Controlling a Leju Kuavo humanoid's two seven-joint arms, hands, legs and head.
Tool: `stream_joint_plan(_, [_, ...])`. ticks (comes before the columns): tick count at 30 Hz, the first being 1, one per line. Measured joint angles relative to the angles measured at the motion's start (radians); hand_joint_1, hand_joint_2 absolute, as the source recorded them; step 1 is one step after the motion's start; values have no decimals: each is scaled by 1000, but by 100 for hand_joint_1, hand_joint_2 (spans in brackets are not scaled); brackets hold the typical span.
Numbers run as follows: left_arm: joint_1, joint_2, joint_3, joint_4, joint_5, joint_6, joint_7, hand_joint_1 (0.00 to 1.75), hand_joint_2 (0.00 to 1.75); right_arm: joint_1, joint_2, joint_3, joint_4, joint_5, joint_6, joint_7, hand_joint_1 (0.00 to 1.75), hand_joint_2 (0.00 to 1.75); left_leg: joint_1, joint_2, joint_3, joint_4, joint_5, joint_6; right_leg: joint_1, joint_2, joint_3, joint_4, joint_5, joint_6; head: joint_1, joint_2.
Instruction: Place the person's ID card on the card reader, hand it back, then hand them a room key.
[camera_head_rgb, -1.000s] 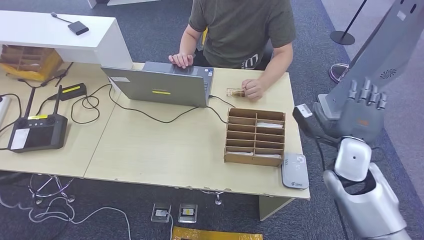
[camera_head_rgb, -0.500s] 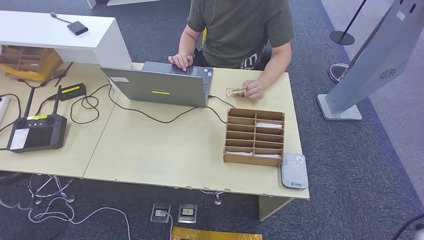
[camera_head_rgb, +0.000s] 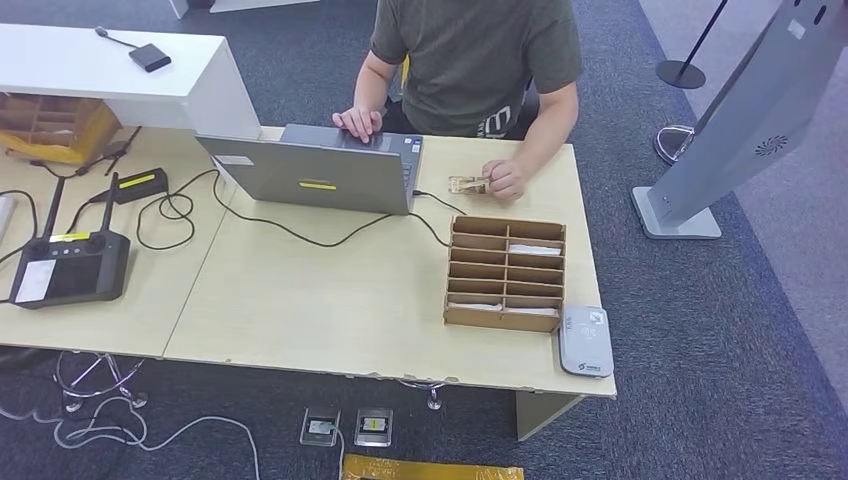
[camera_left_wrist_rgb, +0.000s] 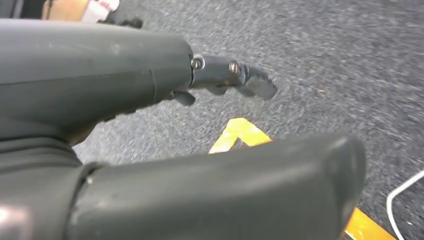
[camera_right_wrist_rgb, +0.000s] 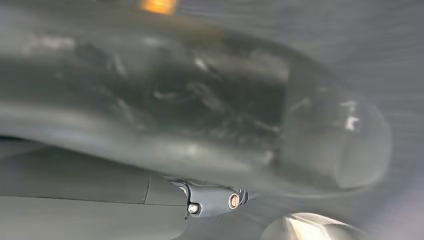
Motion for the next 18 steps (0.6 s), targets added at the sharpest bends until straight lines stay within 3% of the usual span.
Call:
stream_joint_plan(4, [-1, -12, 0, 0, -11, 20, 19, 0, 0, -18, 125, -19, 151, 44, -16, 82, 0, 0, 2, 0, 0, 0, 1, -2, 2, 0, 0, 1, -1, -1, -1, 0])
stream_joint_plan(7, [-2, -15, 0, 0, -36, 32, 18, 0, 0, -27, 193, -17, 226, 115, -20, 65, 0, 0, 2, 0, 0, 0, 1, -3, 2, 0, 0, 2, -1, -2, 0, 0])
stream_joint_plan(11, [-3, -13, 0, 0, -69, 39, -38, 0, 0, -32, 236, -5, 271, 150, -7, -70, 0, 0, 2, 0, 0, 0, 1, -4, 2, 0, 1, 2, -1, -2, 0, 0])
stream_joint_plan(15, [-3, -6, -1, 0, -102, 31, -115, 0, 0, -37, 244, 0, 291, 151, -6, -236, 0, 0, 1, 0, 0, 0, 1, -4, 1, 0, 1, 2, -1, -2, 0, 0])
stream_joint_plan(18, [-3, 2, -2, 0, -130, 18, -99, 0, 0, -41, 246, 1, 301, 146, -21, -297, 0, 0, 1, 0, 0, 0, 1, -4, 1, 0, 1, 2, -1, -2, 0, 0])
